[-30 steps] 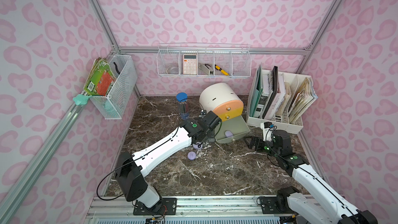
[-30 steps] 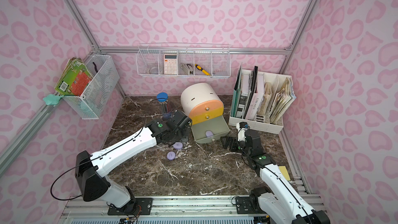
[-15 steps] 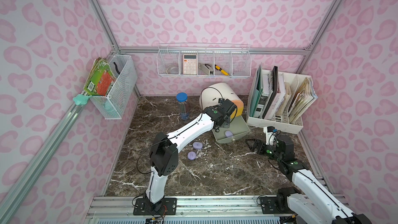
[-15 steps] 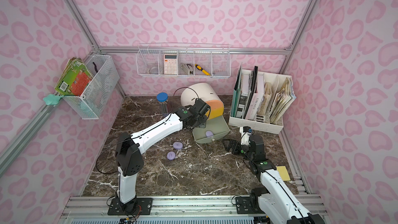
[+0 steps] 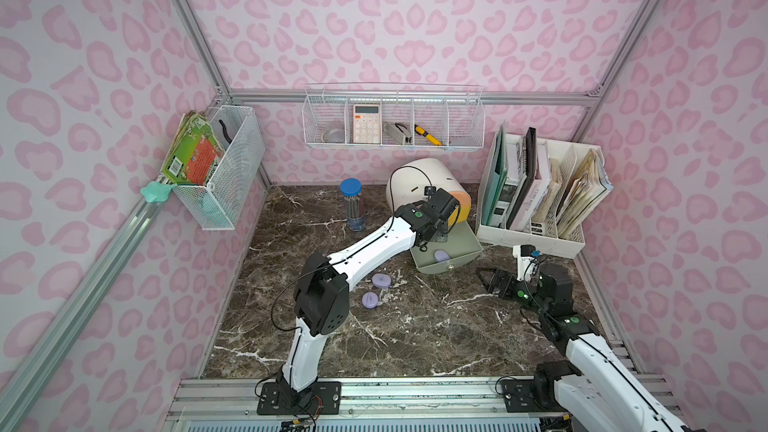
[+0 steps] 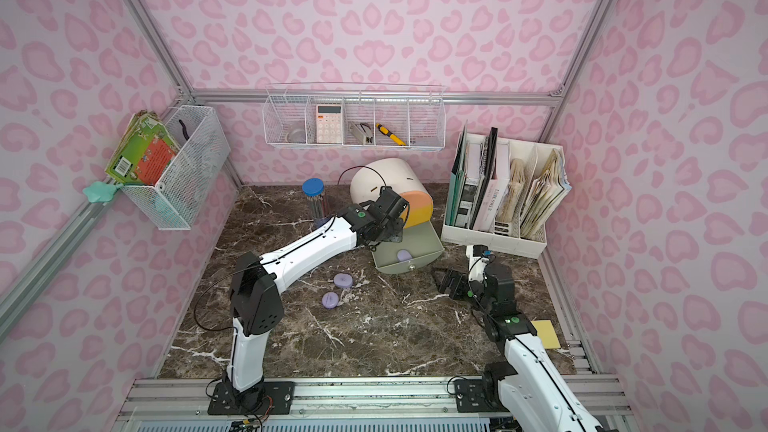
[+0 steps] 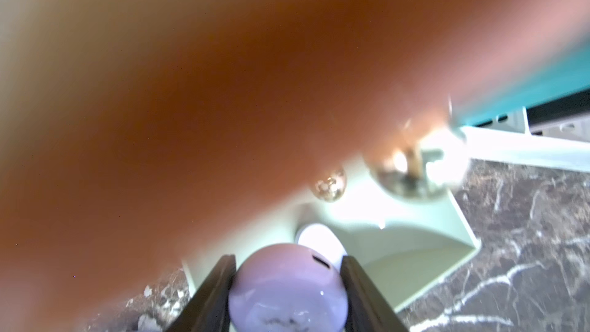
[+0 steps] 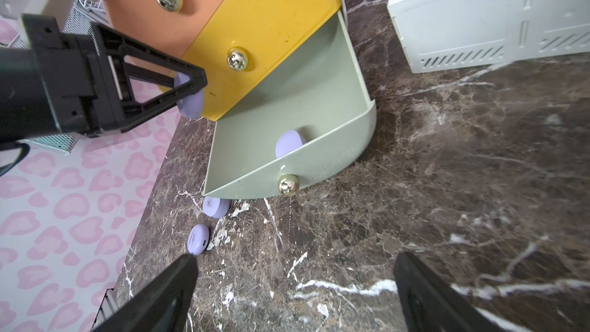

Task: Put the bluetooth earphones in the drawer according to color
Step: Place the bluetooth earphone in the drawer.

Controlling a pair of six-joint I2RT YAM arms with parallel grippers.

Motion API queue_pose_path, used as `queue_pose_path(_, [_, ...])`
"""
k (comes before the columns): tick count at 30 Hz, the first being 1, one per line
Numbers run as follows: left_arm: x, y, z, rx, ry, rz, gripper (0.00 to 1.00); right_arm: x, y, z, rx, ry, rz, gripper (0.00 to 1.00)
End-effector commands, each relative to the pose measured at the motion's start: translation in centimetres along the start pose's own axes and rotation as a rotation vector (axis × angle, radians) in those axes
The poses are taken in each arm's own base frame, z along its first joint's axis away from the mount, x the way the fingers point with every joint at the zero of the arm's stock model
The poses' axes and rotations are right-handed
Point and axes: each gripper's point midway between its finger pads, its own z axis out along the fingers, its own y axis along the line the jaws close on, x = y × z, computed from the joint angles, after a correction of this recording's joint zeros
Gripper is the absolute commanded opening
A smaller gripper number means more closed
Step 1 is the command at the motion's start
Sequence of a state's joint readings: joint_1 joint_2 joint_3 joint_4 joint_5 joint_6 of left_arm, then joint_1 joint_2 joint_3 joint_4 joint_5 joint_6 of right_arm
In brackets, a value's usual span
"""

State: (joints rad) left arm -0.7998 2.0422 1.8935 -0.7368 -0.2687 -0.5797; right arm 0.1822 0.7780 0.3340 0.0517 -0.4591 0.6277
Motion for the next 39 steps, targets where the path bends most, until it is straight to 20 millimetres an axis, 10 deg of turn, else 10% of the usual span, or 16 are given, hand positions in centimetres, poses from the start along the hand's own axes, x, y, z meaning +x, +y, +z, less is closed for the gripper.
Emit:
queue_pose_path(1, [2.7, 0.4, -1.0, 0.001, 0.106, 0.015, 0.36, 0.0, 0.1, -0.1, -0.009, -0.002, 0.004, 0.99])
queue_pose_path(20, [4.8, -0.3, 3.0, 0.001, 0.163, 0.041, 0.47, 0.1, 0.3, -0.3, -0.017, 0.001, 0.021, 0.99])
queue_pose_path(29, [4.5, -0.3, -0.7, 0.046, 0.152, -0.001, 0.83, -0.1, 0.5, -0.4, -0.011, 0.003, 0.017, 0.99])
queue_pose_path(39, [7.5, 4.2, -5.2, -0.014, 0.130, -0.064, 0.91, -0.4, 0.5, -0.8, 0.001, -0.007, 0.005, 0.99])
